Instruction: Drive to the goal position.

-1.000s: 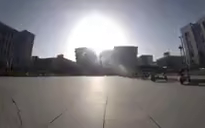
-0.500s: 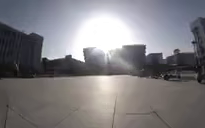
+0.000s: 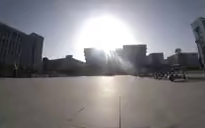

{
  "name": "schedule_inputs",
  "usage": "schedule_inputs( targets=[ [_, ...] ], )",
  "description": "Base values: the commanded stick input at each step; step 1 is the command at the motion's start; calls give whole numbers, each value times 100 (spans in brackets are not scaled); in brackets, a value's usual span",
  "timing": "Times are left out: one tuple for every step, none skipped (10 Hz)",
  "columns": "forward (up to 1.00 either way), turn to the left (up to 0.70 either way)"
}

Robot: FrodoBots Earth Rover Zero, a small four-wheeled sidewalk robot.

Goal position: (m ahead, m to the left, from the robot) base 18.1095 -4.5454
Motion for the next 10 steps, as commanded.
schedule_inputs(
  targets=[
    [100, 4],
    [100, 4],
    [100, 4],
    [100, 4],
    [100, 4],
    [100, 4],
    [100, 4],
    [100, 4],
    [100, 4],
    [100, 4]
  ],
)
